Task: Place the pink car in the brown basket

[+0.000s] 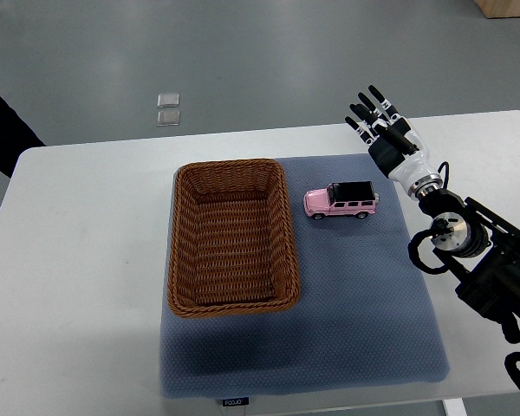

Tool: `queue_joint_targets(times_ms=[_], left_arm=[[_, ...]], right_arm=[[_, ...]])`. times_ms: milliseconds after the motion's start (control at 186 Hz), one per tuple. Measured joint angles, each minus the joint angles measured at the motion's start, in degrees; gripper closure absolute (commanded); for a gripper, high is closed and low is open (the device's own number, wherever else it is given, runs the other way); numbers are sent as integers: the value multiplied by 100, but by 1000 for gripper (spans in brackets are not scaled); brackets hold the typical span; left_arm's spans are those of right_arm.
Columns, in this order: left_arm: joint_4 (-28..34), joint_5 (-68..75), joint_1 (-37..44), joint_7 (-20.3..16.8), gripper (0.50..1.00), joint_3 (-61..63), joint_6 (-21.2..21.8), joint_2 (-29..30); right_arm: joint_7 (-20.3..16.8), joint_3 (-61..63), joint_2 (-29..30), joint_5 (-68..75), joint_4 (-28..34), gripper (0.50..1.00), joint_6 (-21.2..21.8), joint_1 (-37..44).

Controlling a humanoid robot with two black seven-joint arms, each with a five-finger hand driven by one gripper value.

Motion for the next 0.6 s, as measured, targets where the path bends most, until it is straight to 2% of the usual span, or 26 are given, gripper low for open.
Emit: queue_joint_targets(times_ms=[317,419,602], left_arm=[[-22,0,0,0,500,10,-1,0],[-25,0,0,-2,500,0,-1,0],[-19,0,-1,-3,500,-11,-1,0]], right_arm=[[0,-18,-19,-408,10,589,21,84],[-35,-318,-112,-1286,21,589,88,335],[-93,-1548,-943,-3596,207,589,373,1123]])
